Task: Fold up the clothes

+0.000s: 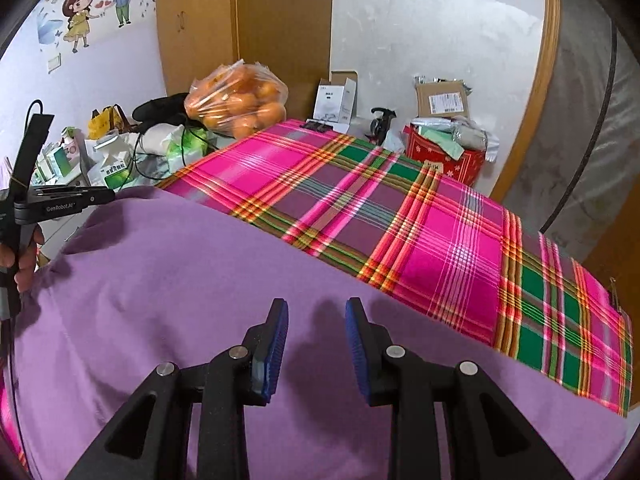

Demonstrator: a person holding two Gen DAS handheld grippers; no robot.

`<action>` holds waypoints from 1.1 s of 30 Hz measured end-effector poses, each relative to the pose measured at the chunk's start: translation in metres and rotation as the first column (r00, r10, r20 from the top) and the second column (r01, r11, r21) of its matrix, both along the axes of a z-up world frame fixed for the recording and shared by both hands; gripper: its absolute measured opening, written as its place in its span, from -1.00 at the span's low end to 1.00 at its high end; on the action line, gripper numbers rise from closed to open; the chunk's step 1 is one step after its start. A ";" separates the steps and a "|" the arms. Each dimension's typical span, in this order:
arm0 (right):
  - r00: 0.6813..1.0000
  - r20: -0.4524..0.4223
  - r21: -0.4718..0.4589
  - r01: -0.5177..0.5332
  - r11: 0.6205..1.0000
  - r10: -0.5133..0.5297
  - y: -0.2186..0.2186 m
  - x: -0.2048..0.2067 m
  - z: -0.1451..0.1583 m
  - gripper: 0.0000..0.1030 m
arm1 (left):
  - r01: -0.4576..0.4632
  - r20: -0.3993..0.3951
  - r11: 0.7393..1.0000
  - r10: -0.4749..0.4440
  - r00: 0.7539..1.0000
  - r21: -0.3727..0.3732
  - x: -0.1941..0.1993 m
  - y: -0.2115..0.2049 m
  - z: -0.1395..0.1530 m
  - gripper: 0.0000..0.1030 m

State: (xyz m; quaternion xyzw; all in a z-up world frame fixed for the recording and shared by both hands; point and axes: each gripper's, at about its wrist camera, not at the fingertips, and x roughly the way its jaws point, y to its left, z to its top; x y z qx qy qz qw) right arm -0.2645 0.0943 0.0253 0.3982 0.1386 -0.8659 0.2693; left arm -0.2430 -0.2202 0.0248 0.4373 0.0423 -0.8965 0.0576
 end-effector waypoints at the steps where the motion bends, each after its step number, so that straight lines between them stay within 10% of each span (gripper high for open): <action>1: 1.000 0.008 0.003 0.002 1.000 -0.002 0.001 -0.003 -0.003 -0.41 | 0.007 -0.001 1.000 -0.007 1.000 -0.014 -0.002 0.001 -0.002 -0.69; 12: 0.999 0.039 0.042 0.032 0.999 -0.033 0.008 -0.039 -0.029 -0.29 | -0.015 0.066 0.976 0.030 0.997 -0.215 -0.037 0.011 -0.020 -0.74; 17: 0.991 0.025 0.038 0.132 0.991 -0.133 0.026 -0.045 -0.019 -0.21 | -0.057 0.011 0.984 0.060 0.998 -0.166 -0.017 0.003 0.001 -0.73; 33: 1.000 0.013 -0.120 -0.006 0.993 0.008 0.097 0.146 0.043 -0.21 | 0.089 -0.121 0.993 -0.097 0.988 -0.071 0.176 0.041 0.048 -0.73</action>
